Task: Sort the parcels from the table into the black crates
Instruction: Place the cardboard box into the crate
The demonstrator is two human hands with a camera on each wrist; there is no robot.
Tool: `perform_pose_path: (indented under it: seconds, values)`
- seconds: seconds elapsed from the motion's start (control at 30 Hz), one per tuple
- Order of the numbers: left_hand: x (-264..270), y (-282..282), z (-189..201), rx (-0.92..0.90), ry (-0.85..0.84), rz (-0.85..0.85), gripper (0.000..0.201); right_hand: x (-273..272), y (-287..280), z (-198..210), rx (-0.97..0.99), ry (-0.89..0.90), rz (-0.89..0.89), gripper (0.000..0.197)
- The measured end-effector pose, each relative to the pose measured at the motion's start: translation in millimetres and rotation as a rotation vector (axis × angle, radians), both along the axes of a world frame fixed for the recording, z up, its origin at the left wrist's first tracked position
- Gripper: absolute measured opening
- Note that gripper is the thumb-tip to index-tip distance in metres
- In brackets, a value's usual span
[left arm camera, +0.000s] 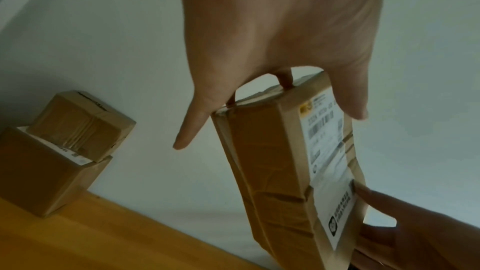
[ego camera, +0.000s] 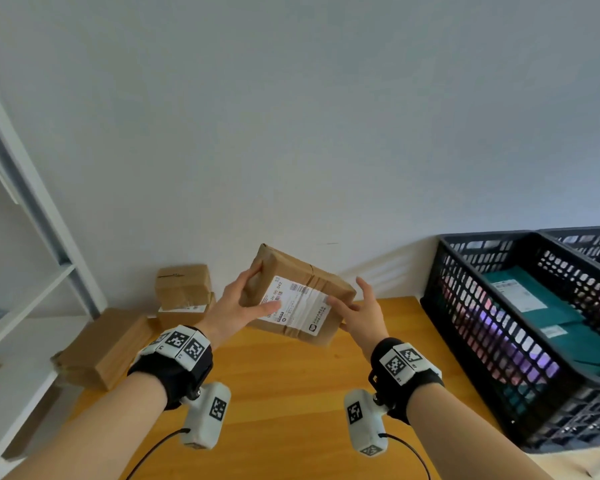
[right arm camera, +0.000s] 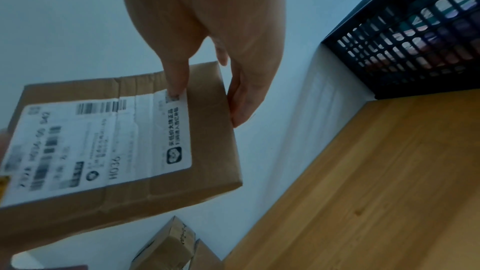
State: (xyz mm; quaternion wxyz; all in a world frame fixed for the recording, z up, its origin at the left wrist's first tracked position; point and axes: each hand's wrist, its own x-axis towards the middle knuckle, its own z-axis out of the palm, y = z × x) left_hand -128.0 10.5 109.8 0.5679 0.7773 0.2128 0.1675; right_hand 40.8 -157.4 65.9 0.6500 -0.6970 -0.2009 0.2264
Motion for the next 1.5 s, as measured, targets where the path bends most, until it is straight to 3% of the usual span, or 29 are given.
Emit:
perform_pose_path:
  seconds: [0.1,0.2,0.4,0.5,0.6,0.67,0.87,0.97,1.1,1.23,1.5]
  values:
    - [8.5,12.9,0.3,0.155,0.086,-0.022,0.104,-2.8,-3.7,2.8,0.027,0.014,0.044,0.068]
    - [15.8,25.0,8.5,0.185,0.051,0.005,0.106,-4.9,-3.1,2.8,0.015,0.037,0.066,0.062]
    - [25.3,29.5,33.5,-0.055,-0.161,0.101,0.109,-11.5,5.0,6.3,0.069,0.068,0.045,0.057]
    - [28.7,25.3,36.2,-0.286,-0.264,0.189,0.104,-15.0,8.6,9.8,0.105,0.077,0.039,0.053]
    - [30.1,20.5,32.9,-0.424,-0.283,0.196,0.105,-19.6,12.5,14.3,0.125,0.079,0.051,0.052]
    - [30.2,16.0,26.5,-0.389,-0.229,0.161,0.112,-22.6,15.6,17.7,0.134,0.086,0.055,0.05]
    - [28.0,11.0,22.1,-0.352,-0.16,0.194,0.103,-23.8,25.0,25.6,0.068,-0.027,0.074,0.043]
    - [23.2,18.5,27.2,-0.351,-0.139,0.179,0.099,-20.2,28.6,26.0,0.048,-0.054,0.1,0.059]
    - [17.7,23.2,31.4,-0.33,-0.102,0.118,0.089,-18.4,33.1,37.6,0.162,0.003,0.192,0.079]
    - [14.7,23.0,30.7,-0.32,-0.114,0.081,0.076,-24.8,41.3,49.2,0.249,-0.04,0.251,0.07]
    - [6.1,23.3,34.0,-0.263,-0.137,0.038,0.075,-27.6,49.7,54.9,0.253,-0.086,0.238,0.072]
